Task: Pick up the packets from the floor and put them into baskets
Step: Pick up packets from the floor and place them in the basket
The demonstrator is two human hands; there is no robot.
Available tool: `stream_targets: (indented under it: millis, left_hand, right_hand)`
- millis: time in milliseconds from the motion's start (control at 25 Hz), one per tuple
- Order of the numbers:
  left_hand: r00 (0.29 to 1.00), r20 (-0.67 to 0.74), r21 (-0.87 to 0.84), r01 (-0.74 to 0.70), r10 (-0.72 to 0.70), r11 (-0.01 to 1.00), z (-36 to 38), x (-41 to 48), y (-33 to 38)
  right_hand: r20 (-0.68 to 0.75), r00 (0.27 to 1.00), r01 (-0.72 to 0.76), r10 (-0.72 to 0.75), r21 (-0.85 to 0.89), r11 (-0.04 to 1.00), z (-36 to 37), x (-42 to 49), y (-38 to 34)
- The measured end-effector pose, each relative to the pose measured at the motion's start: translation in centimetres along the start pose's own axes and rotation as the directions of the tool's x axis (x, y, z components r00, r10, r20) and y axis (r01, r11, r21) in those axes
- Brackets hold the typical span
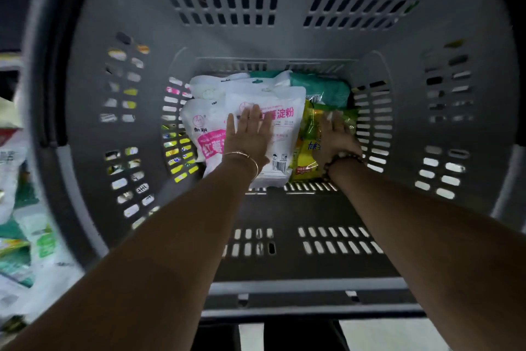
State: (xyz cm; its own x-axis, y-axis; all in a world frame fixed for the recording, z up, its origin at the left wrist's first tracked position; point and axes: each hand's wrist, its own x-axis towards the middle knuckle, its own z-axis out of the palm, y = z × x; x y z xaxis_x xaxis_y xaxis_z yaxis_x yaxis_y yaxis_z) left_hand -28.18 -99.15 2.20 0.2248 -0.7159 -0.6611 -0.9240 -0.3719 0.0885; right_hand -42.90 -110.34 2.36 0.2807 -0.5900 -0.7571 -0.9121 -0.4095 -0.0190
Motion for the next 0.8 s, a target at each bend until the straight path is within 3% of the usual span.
stream_targets:
  millis: [160,360,560,800]
  left_hand:
    - [0.993,-0.082,-0.286,0.062,-0.089,0.956,-5.1,-4.7,-0.5]
    - [0.954,-0.173,-0.644,0.079,-0.245,0.761,-11.3,-13.3,-3.5]
    - [0.864,-0.329,-0.742,0.012,-0.380,0.670,-11.9,-25.6,-9.0]
    - [0.765,-0.233,-0.832,0.162,-0.600,0.530,-4.8,-37.4,-15.6]
  right_hand:
    - [-0.136,0.990,0.046,-0.040,0.046,0.998,-4.1,-3.9,-2.9]
    - [-0.271,0.951,0.186,-0.147,0.123,0.975,-8.5,-12.2,-6.7]
    - [-0.427,0.858,0.404,-0.287,0.214,0.890,-9.1,-22.9,-12.8]
    - [-0.495,0.712,0.661,-0.497,0.234,0.713,-5.5,-33.3,-23.0]
